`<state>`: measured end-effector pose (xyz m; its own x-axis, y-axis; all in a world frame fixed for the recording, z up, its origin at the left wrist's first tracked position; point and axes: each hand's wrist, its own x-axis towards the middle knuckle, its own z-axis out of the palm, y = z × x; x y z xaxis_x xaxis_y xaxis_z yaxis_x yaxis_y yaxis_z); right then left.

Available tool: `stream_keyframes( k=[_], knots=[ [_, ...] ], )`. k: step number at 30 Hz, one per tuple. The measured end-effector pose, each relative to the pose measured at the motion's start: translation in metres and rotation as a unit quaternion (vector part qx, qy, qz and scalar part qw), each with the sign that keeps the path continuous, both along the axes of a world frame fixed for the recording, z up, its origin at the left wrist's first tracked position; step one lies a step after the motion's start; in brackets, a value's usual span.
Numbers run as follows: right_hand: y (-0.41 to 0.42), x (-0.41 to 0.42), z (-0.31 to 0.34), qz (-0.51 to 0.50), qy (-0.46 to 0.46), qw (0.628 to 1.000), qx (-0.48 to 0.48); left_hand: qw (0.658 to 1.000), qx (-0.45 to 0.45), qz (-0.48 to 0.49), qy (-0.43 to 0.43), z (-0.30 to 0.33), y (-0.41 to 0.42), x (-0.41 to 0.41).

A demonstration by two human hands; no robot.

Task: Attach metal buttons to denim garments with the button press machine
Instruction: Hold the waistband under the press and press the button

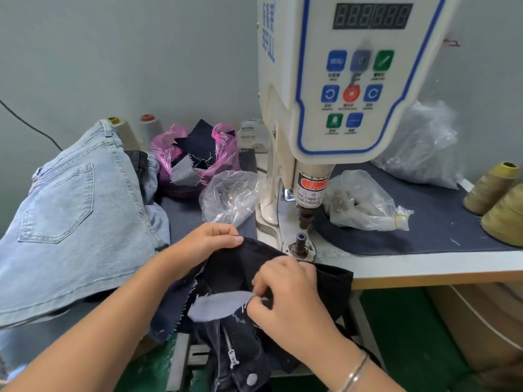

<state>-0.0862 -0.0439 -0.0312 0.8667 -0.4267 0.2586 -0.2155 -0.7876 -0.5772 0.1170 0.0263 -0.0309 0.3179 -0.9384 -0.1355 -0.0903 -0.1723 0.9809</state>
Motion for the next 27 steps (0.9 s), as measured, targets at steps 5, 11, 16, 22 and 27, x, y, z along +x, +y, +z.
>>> stream_keyframes(
  k=[5, 11, 16, 22, 27],
  knots=[
    [-0.019, 0.005, 0.011, 0.013, 0.015, 0.978, 0.207, 0.996, 0.071, -0.062, 0.003, 0.021, 0.003, -0.005],
    [-0.032, 0.023, 0.0, -0.043, -0.013, 0.985, 0.168, 0.981, 0.14, -0.13, -0.044, 0.035, 0.008, -0.01],
    [-0.032, 0.026, -0.006, -0.087, -0.042, 0.981, 0.166, 0.954, 0.152, -0.155, -0.206, 0.044, 0.005, -0.019],
    [-0.038, 0.01, -0.001, -0.051, 0.034, 0.989, 0.131, 0.94, 0.148, -0.171, -0.255, 0.046, 0.011, -0.011],
    [-0.053, -0.022, -0.001, -0.043, 0.123, 0.991, 0.015, 0.94, 0.142, -0.198, -0.238, 0.049, 0.012, -0.008]
  ],
)
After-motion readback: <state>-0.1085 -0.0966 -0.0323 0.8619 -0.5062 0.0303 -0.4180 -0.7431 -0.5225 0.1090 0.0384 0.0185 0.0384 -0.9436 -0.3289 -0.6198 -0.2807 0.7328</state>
